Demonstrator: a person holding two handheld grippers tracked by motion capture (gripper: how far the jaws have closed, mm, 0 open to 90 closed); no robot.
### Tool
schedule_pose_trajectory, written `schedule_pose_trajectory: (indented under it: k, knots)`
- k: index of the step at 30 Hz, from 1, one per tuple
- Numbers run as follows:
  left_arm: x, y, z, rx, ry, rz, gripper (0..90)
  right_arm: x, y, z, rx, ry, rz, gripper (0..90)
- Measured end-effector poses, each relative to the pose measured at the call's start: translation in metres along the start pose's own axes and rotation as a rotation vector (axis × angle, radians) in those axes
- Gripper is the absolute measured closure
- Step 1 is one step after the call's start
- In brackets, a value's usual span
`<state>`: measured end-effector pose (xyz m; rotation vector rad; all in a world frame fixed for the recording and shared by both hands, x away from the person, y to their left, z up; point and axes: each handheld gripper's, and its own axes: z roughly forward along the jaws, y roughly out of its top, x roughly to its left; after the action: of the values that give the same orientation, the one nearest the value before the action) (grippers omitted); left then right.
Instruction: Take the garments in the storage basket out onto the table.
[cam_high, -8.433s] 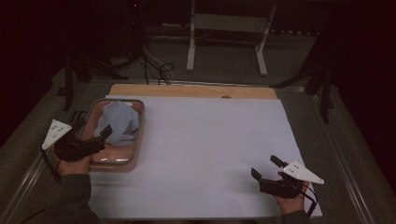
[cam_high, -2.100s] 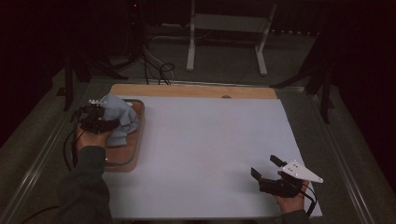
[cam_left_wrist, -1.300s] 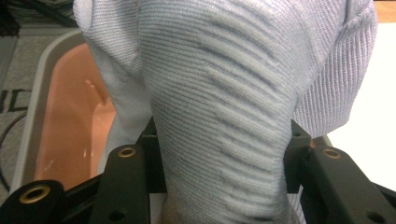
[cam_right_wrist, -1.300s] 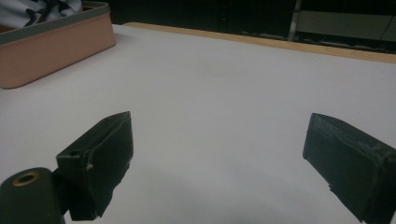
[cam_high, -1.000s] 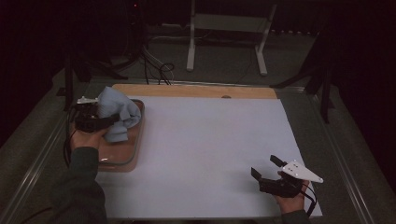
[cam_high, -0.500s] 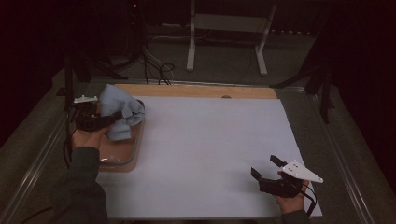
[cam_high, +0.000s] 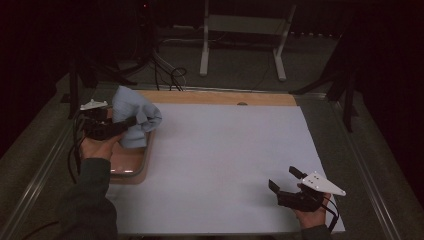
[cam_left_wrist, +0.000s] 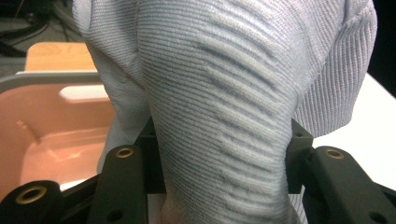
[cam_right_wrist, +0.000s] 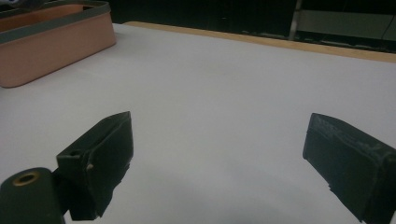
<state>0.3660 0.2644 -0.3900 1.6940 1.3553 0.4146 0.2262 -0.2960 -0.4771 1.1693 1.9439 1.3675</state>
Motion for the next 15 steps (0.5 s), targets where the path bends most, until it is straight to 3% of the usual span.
schedule_pose_trajectory:
  k: [8, 15]
  knots:
    - [-0.022, 0.003, 0.004, -0.012, -0.047, 0.026, 50.8, 0.000, 0.000, 0.000, 0.001, 0.001, 0.001, 8.5]
    - [-0.041, 0.000, 0.012, 0.006, -0.071, 0.072, 50.7, 0.000, 0.000, 0.000, -0.002, 0.000, -0.001, 8.5]
